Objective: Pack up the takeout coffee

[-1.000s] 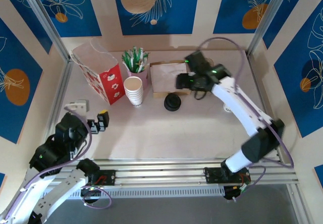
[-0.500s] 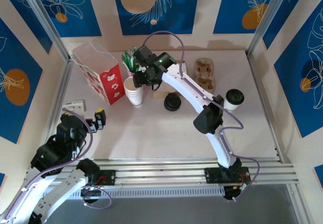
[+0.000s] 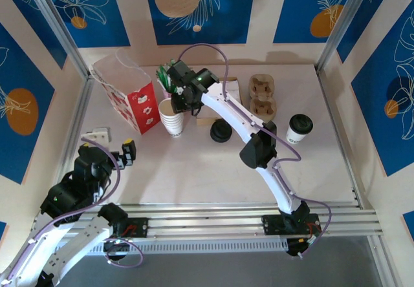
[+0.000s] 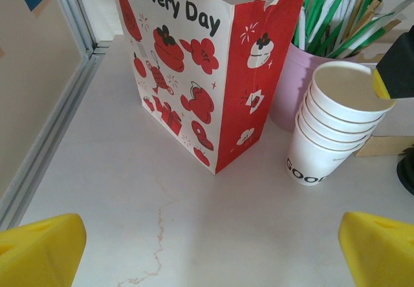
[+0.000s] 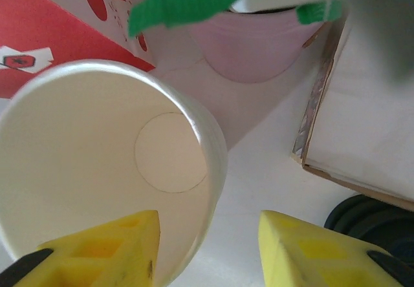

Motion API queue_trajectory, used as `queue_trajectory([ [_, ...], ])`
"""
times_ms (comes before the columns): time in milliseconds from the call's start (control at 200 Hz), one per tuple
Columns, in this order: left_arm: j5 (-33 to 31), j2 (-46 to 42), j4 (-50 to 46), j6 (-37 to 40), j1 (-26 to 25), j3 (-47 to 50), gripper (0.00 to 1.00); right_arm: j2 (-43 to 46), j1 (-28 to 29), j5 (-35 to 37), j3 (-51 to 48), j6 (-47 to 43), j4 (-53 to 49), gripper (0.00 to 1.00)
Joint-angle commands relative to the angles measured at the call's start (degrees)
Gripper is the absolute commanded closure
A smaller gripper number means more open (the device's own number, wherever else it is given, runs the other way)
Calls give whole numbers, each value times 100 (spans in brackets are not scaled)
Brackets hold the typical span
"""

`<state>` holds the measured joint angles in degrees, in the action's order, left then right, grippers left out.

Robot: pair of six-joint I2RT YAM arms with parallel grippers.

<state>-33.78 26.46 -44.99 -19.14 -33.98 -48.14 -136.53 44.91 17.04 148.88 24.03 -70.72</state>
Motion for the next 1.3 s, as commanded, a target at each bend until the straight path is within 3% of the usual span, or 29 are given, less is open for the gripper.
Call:
queue_trajectory([
  [0,-177,9,36,22,31,-20,0,-117,53,-71,181,-219,32,60],
  [505,-177,95,47,51,31,-20,0,-181,60,47,401,-381,-82,100],
  [1110,178,544,-4,76,36,-90,0,186,-64,-282,800,-202,-369,100],
  [1200,215,620,-17,81,31,-107,0,330,-70,-448,343,-368,-87,100],
  [1295,266,676,-18,92,31,-108,0,214,-70,-270,794,-168,-509,100],
])
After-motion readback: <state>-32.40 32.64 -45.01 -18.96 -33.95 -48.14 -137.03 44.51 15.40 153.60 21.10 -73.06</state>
